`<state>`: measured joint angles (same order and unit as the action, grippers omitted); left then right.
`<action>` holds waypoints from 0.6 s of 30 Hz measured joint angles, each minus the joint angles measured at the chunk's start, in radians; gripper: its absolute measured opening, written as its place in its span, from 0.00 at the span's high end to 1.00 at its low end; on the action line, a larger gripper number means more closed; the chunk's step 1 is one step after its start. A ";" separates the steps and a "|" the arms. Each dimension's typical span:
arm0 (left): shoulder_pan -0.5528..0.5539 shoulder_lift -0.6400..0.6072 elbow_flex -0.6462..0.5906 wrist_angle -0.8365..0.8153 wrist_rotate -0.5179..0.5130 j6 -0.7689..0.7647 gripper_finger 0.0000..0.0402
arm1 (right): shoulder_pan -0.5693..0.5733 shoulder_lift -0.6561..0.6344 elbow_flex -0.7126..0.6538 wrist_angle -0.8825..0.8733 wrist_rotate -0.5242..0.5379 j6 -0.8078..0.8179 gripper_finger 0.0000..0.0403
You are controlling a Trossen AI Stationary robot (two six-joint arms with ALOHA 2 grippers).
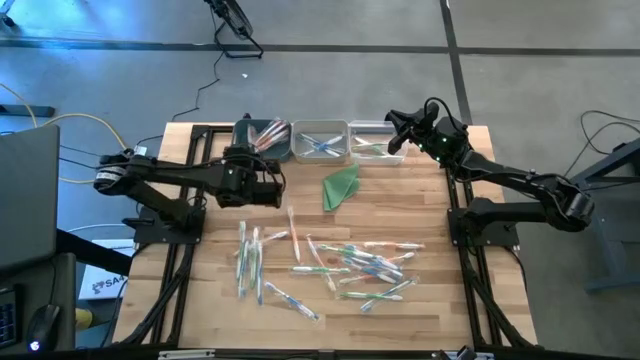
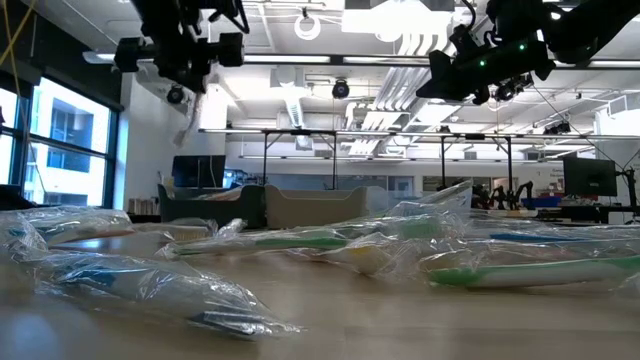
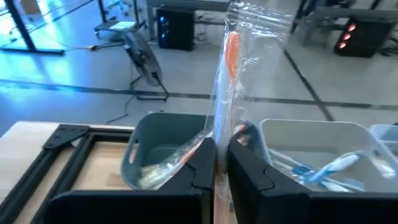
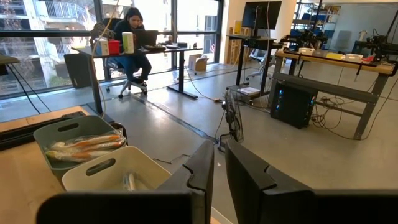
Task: Pick & Place Toothbrushes
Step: Put the orange toothbrush into the dark blue bin
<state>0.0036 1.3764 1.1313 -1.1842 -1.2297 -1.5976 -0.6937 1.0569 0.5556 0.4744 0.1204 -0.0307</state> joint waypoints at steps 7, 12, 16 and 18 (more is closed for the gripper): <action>0.097 -0.060 0.000 0.025 0.113 0.159 0.95 | 0.000 0.000 0.000 0.004 0.000 0.000 0.92; 0.186 -0.109 0.000 0.153 0.239 0.398 0.95 | 0.000 0.000 0.000 0.010 0.000 0.000 0.92; 0.294 -0.118 0.000 0.343 0.411 0.692 0.95 | 0.000 0.000 0.000 0.009 0.000 0.008 0.92; 0.353 -0.117 0.000 0.423 0.458 0.812 0.95 | 0.000 0.000 0.000 0.009 0.004 0.009 0.92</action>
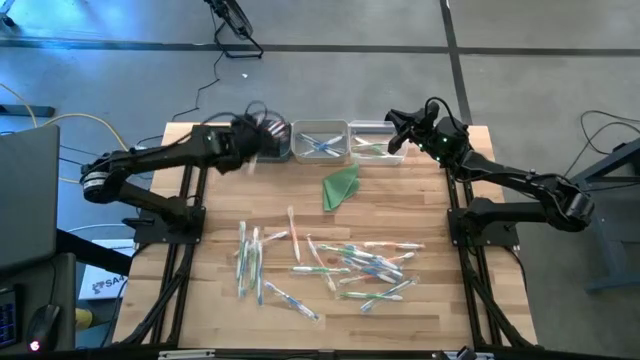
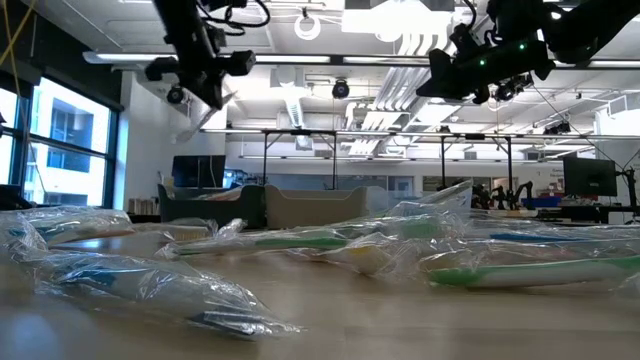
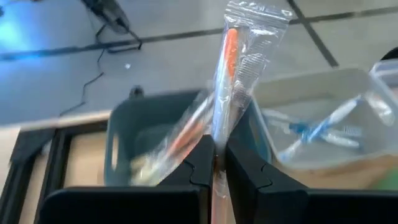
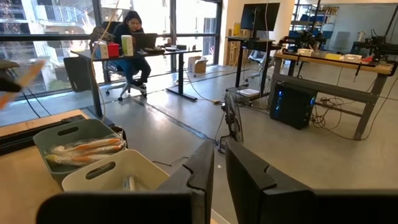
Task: Pick & Place Toothbrushes
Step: Put the orange toothbrush into the dark blue bin
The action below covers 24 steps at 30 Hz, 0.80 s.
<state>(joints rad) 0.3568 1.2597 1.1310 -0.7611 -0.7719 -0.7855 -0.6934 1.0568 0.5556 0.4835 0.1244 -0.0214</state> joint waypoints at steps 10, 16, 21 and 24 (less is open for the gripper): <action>0.311 0.012 -0.095 0.370 0.360 0.318 0.95 | 0.000 0.000 0.000 -0.014 0.007 0.079 0.92; 0.418 0.012 -0.193 0.557 0.552 0.463 0.95 | 0.000 0.000 0.000 -0.015 0.007 0.079 0.92; 0.466 0.012 -0.275 0.721 0.590 0.417 0.95 | 0.000 0.000 0.000 -0.014 0.008 0.079 0.92; 0.468 0.012 -0.329 0.828 0.600 0.424 0.95 | 0.000 0.000 0.000 -0.014 0.008 0.079 0.92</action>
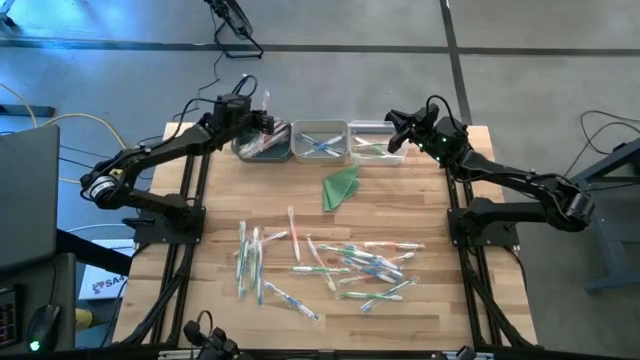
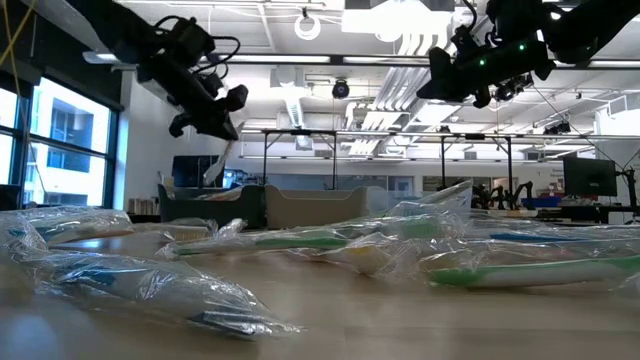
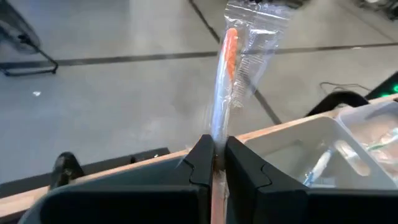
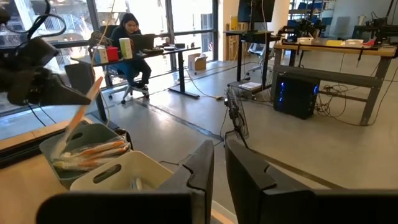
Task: Pick & Place Toothbrushes
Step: Put the orange toothbrush into the dark blue bin
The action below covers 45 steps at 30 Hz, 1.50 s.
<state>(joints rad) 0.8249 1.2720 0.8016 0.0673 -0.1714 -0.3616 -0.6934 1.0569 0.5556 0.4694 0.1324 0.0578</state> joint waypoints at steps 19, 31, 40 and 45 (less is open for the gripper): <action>0.001 0.044 -0.106 0.063 0.084 0.284 0.95 | 0.000 0.000 0.000 0.002 0.108 0.000 0.92; 0.000 0.128 -0.106 0.063 0.076 0.279 0.95 | 0.001 0.000 0.000 0.002 0.101 0.026 0.92; 0.000 0.153 -0.105 0.060 0.049 0.285 0.95 | 0.000 0.000 0.000 0.001 0.101 0.026 0.92; 0.000 0.159 -0.105 0.057 0.047 0.286 0.94 | 0.000 0.000 0.000 0.000 0.101 0.026 0.92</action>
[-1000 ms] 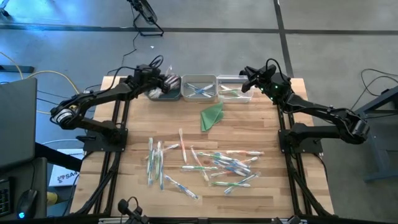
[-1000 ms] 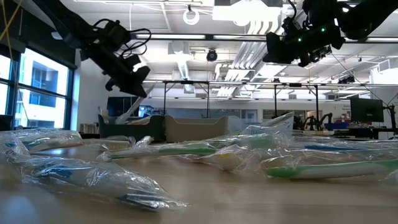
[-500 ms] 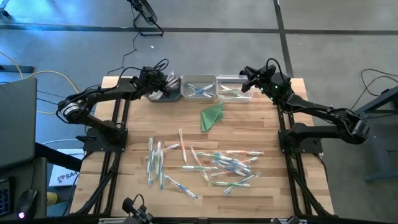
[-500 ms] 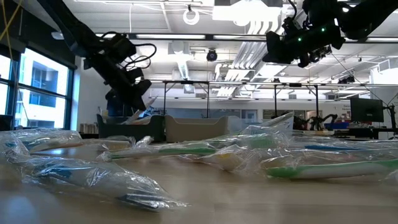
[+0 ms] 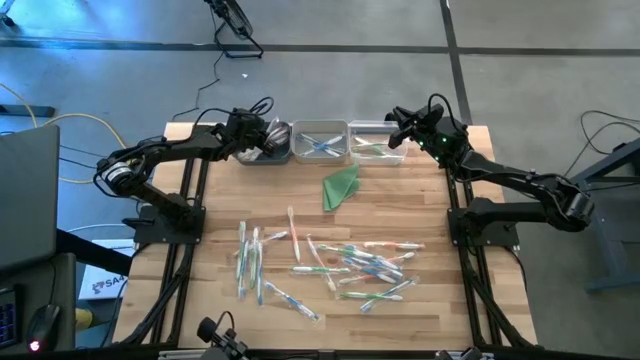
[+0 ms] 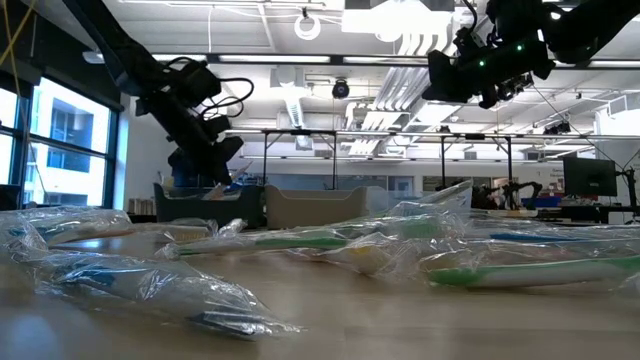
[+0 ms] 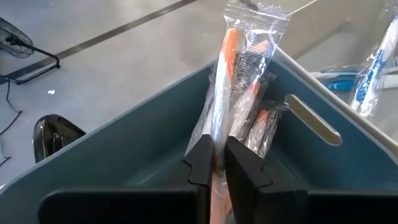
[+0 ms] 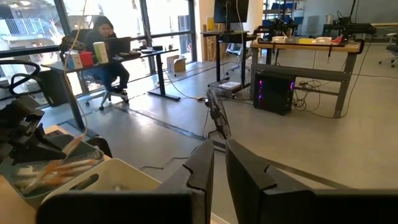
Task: Pick & Place Toothbrushes
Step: Put the orange toothbrush into the dark blue bin, then put the green toothbrush into the transparent bin, then put the orange toothbrush into the dark blue bin
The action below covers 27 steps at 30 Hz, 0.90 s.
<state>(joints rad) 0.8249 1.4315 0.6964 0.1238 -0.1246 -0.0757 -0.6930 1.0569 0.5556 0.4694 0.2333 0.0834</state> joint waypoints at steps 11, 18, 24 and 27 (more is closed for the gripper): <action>0.000 0.000 0.000 0.000 0.000 0.000 0.67 | 0.000 0.000 0.000 -0.011 0.000 -0.001 0.92; 0.000 -0.001 0.039 0.004 0.000 -0.010 0.56 | 0.000 0.000 0.000 -0.010 0.000 -0.062 0.92; 0.000 -0.003 0.104 -0.007 0.012 -0.011 0.55 | 0.000 0.000 0.000 -0.010 0.000 -0.057 0.92; -0.003 -0.003 0.149 -0.053 0.013 -0.011 0.55 | 0.004 0.000 0.000 -0.010 0.000 -0.057 0.92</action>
<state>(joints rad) 0.8218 1.4286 0.8452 0.0707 -0.1116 -0.0870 -0.6894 1.0565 0.5553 0.4595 0.2329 0.0261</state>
